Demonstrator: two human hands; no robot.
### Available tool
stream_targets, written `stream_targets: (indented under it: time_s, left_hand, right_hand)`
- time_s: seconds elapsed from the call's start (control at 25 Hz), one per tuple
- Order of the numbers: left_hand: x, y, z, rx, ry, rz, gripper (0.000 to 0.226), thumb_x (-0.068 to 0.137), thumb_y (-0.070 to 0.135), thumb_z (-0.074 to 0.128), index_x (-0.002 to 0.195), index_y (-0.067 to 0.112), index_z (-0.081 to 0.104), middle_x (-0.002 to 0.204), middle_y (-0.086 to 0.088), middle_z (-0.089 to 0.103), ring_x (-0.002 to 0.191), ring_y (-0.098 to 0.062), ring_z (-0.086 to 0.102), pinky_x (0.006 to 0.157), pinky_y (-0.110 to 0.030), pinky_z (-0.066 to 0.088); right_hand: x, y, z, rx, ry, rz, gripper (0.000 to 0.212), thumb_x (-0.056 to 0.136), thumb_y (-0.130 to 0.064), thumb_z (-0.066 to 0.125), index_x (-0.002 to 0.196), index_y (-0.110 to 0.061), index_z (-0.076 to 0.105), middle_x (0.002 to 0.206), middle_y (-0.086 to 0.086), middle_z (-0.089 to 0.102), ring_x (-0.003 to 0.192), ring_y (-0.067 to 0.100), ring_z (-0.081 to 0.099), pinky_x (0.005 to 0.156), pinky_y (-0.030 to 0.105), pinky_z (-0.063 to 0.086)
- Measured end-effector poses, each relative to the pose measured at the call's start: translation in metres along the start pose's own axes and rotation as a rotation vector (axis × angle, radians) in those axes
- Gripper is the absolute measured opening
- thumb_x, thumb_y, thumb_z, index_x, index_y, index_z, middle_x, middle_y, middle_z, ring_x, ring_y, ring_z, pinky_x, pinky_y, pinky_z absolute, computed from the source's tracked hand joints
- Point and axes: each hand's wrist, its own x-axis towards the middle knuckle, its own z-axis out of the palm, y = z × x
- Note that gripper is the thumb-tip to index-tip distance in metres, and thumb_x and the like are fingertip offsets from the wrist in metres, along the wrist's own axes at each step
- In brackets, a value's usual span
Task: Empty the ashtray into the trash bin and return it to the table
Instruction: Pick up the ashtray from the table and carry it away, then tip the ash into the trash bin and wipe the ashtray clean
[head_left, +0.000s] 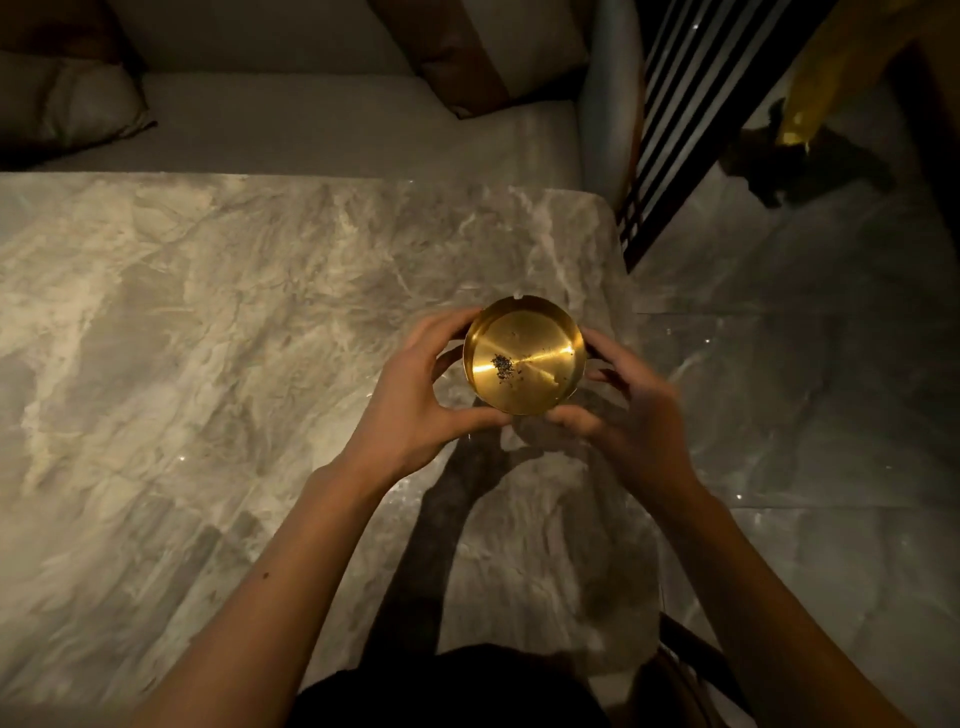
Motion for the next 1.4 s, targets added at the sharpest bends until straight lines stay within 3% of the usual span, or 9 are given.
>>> stream_targets:
  time_s: [0.08, 0.2, 0.36, 0.52, 0.72, 0.88, 1.0, 1.28, 1.4]
  left_hand:
    - [0.001, 0.003, 0.005, 0.002, -0.013, 0.011, 0.092, 0.056, 0.033, 0.089, 0.137, 0.021, 0.048, 0.134, 0.008, 0.05, 0.124, 0.001, 0.049, 0.103, -0.013, 0.04]
    - [0.002, -0.004, 0.004, -0.029, -0.049, 0.009, 0.093, 0.054, 0.033, 0.089, 0.137, 0.023, 0.048, 0.132, 0.014, 0.049, 0.123, 0.002, 0.049, 0.103, -0.013, 0.04]
    - [0.009, -0.018, -0.001, -0.09, -0.117, 0.019, 0.095, 0.054, 0.027, 0.092, 0.138, 0.019, 0.049, 0.135, 0.008, 0.049, 0.127, -0.004, 0.05, 0.109, -0.024, 0.042]
    - [0.012, -0.027, -0.001, -0.176, -0.166, -0.006, 0.096, 0.055, 0.028, 0.092, 0.14, 0.023, 0.046, 0.138, 0.009, 0.05, 0.129, -0.003, 0.049, 0.111, -0.028, 0.041]
    - [0.012, -0.026, 0.019, -0.31, -0.204, -0.081, 0.098, 0.054, 0.021, 0.088, 0.141, 0.012, 0.044, 0.141, -0.003, 0.051, 0.131, -0.005, 0.049, 0.112, -0.025, 0.039]
    - [0.012, -0.026, 0.052, -0.377, -0.202, -0.119, 0.084, 0.056, 0.008, 0.087, 0.132, 0.013, 0.051, 0.135, -0.008, 0.054, 0.129, -0.011, 0.052, 0.112, -0.029, 0.039]
    - [0.021, -0.02, 0.088, -0.371, -0.222, -0.139, 0.082, 0.059, 0.003, 0.086, 0.133, 0.009, 0.051, 0.135, -0.013, 0.053, 0.129, -0.014, 0.052, 0.112, -0.027, 0.039]
    - [0.05, 0.003, 0.208, -0.314, -0.122, -0.309, 0.086, 0.06, 0.011, 0.086, 0.135, 0.024, 0.048, 0.133, 0.01, 0.056, 0.127, 0.0, 0.052, 0.106, -0.016, 0.04]
    - [0.065, 0.006, 0.274, -0.332, -0.056, -0.422, 0.088, 0.06, 0.007, 0.086, 0.139, 0.015, 0.047, 0.138, 0.004, 0.056, 0.13, -0.003, 0.051, 0.107, -0.016, 0.039]
  right_hand:
    - [-0.004, 0.002, -0.004, 0.005, 0.011, -0.01, 0.079, 0.066, -0.037, 0.08, 0.138, -0.023, 0.049, 0.131, -0.006, 0.058, 0.119, 0.014, 0.059, 0.096, 0.038, 0.054]
    - [-0.01, 0.0, -0.001, 0.012, 0.022, -0.024, 0.081, 0.067, -0.047, 0.078, 0.138, -0.022, 0.048, 0.132, -0.003, 0.06, 0.117, 0.013, 0.061, 0.094, 0.035, 0.055]
    - [-0.017, -0.003, 0.008, 0.004, 0.114, -0.01, 0.084, 0.067, -0.044, 0.08, 0.138, -0.013, 0.048, 0.136, 0.002, 0.057, 0.123, 0.011, 0.057, 0.096, 0.034, 0.053]
    - [-0.02, -0.009, 0.007, -0.004, 0.103, 0.056, 0.089, 0.065, -0.041, 0.084, 0.141, -0.012, 0.046, 0.136, 0.002, 0.053, 0.122, 0.002, 0.052, 0.095, 0.017, 0.049]
    - [-0.035, 0.002, -0.008, -0.016, 0.075, 0.06, 0.085, 0.07, -0.04, 0.08, 0.141, -0.01, 0.043, 0.138, 0.004, 0.049, 0.127, 0.014, 0.051, 0.099, 0.036, 0.052]
    - [-0.04, 0.019, -0.037, 0.092, 0.017, 0.142, 0.077, 0.073, -0.026, 0.082, 0.14, -0.011, 0.045, 0.136, 0.005, 0.049, 0.127, 0.012, 0.052, 0.101, 0.033, 0.051]
    - [-0.04, 0.046, -0.067, 0.16, -0.041, 0.17, 0.074, 0.075, -0.023, 0.081, 0.139, -0.011, 0.046, 0.136, 0.006, 0.053, 0.127, 0.016, 0.053, 0.104, 0.039, 0.05]
    - [-0.022, 0.148, -0.148, 0.282, -0.101, 0.23, 0.076, 0.07, -0.038, 0.078, 0.137, -0.016, 0.05, 0.134, -0.003, 0.058, 0.127, 0.013, 0.055, 0.107, 0.049, 0.046]
    - [-0.019, 0.201, -0.183, 0.315, -0.125, 0.283, 0.077, 0.069, -0.034, 0.08, 0.137, -0.016, 0.049, 0.136, 0.001, 0.057, 0.129, 0.015, 0.054, 0.109, 0.051, 0.044]
